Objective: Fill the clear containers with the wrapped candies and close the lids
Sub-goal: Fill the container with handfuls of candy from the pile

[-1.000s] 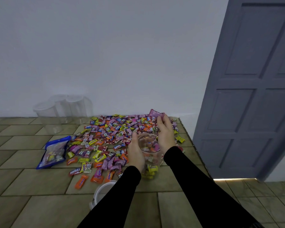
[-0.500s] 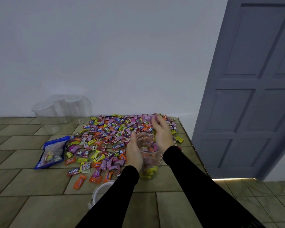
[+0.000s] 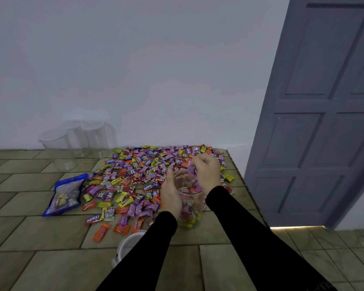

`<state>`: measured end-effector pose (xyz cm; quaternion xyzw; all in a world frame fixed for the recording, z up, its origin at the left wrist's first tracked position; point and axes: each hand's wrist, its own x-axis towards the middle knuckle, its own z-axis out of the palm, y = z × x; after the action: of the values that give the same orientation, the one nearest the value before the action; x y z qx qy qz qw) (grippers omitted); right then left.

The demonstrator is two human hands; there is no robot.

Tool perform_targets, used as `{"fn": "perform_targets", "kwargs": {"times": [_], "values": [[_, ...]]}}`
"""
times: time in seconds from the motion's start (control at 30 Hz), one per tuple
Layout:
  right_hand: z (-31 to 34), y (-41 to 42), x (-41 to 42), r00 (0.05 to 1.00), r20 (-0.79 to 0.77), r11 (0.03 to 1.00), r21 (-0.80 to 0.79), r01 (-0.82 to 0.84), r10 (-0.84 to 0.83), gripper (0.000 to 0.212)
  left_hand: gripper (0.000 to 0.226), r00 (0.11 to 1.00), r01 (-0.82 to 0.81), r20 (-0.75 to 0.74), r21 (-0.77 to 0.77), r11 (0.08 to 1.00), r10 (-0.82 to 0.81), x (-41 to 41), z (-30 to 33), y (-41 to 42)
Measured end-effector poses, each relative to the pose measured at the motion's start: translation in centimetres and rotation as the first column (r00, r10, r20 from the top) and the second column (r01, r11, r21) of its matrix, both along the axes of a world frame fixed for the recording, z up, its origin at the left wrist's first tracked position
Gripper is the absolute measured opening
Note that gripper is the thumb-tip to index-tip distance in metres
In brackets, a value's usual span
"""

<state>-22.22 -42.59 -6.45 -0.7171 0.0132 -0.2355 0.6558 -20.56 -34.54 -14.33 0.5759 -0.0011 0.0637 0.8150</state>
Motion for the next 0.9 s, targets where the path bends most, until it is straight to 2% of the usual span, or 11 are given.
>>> {"fn": "perform_targets", "kwargs": {"times": [0.17, 0.47, 0.63, 0.7, 0.9], "values": [[-0.2, -0.4, 0.2, 0.997, 0.027, 0.997, -0.006, -0.072, 0.073, 0.015, 0.068, 1.0, 0.008, -0.019, 0.004, 1.0, -0.007, -0.2, 0.4, 0.0], [0.1, -0.6, 0.2, 0.989, 0.0, 0.949, 0.283, -0.143, 0.149, 0.017, 0.078, 0.996, 0.071, -0.055, -0.079, 0.994, -0.075, -0.4, 0.5, 0.0], [0.3, -1.5, 1.0, 0.993, -0.057, 0.925, 0.373, -0.072, 0.1, 0.019, 0.085, 0.981, 0.154, -0.111, -0.07, 0.986, -0.161, -0.7, 0.5, 0.2], [0.6, -1.9, 1.3, 0.996, -0.054, 0.916, 0.399, -0.05, 0.078, 0.018, 0.08, 0.977, 0.181, -0.111, -0.033, 0.983, -0.184, -1.1, 1.7, 0.9], [0.6, -3.8, 2.7, 0.995, -0.101, 0.928, 0.372, 0.03, 0.009, 0.013, 0.039, 0.989, 0.142, -0.009, 0.257, 0.956, -0.145, -0.5, 4.7, 3.4]]}}
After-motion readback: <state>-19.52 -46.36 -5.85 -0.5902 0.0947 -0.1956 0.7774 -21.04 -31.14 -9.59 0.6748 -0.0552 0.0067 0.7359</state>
